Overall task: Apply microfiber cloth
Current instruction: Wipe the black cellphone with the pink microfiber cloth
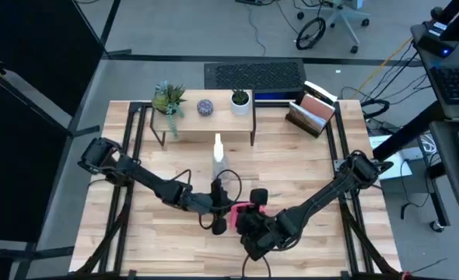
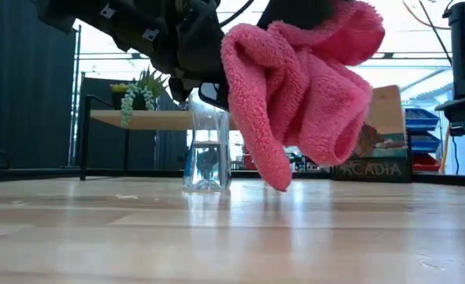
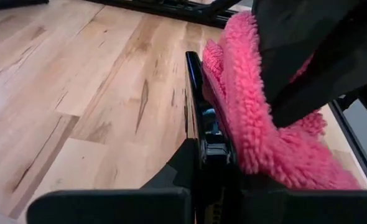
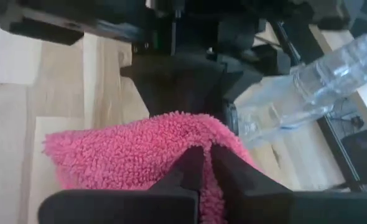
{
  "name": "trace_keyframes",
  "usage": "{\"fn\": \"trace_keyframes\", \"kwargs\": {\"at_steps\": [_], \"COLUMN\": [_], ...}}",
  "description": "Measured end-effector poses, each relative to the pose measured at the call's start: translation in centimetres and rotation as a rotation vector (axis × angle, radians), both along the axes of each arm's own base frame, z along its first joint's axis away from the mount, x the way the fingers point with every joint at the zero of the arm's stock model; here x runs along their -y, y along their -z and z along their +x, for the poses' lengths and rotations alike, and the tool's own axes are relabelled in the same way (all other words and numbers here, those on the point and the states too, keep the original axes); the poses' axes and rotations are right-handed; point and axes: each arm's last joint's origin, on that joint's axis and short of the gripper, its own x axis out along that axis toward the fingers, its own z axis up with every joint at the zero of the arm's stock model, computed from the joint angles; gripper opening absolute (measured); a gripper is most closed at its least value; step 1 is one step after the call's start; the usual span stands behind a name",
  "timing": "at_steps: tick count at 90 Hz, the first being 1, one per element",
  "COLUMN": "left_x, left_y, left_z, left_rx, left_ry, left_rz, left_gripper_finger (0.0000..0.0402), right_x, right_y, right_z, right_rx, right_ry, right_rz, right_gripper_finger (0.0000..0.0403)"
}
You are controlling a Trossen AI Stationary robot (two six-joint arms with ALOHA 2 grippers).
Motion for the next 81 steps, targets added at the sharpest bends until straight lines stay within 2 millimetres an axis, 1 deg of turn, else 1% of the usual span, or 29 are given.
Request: {"fn": "trace_keyframes", "kwargs": {"at_steps": [11, 25, 45, 67, 81], "left_x": [-0.1, -0.2, 0.0, 0.2, 0.4], "left_y": [0.0, -0.2, -0.4, -0.5, -0.5], "left_z": [0.1, 0.2, 0.3, 0.2, 0.2], "left_rx": [0.008, 0.027, 0.04, 0.044, 0.041], "left_ry": [-0.011, -0.015, -0.002, 0.028, 0.046], "left_rz": [0.0, 0.013, 0.002, -0.011, -0.015], "left_gripper_finger": [0.0007, 0.0007, 0.0007, 0.0007, 0.0007], "right_x": [0.3, 0.2, -0.8, -2.0, -2.9], "right_y": [0.2, 0.8, 1.1, 1.2, 1.3], "right_z": [-0.6, -2.5, -5.3, -7.5, -9.1], "right_rx": [-0.021, -0.095, -0.15, -0.194, -0.274], "right_ry": [0.049, 0.127, 0.197, 0.228, 0.246], "right_rz": [0.015, 0.028, 0.016, 0.051, 0.084], "right_gripper_finger": [0.0, 0.0, 0.0, 0.0, 0.0]}}
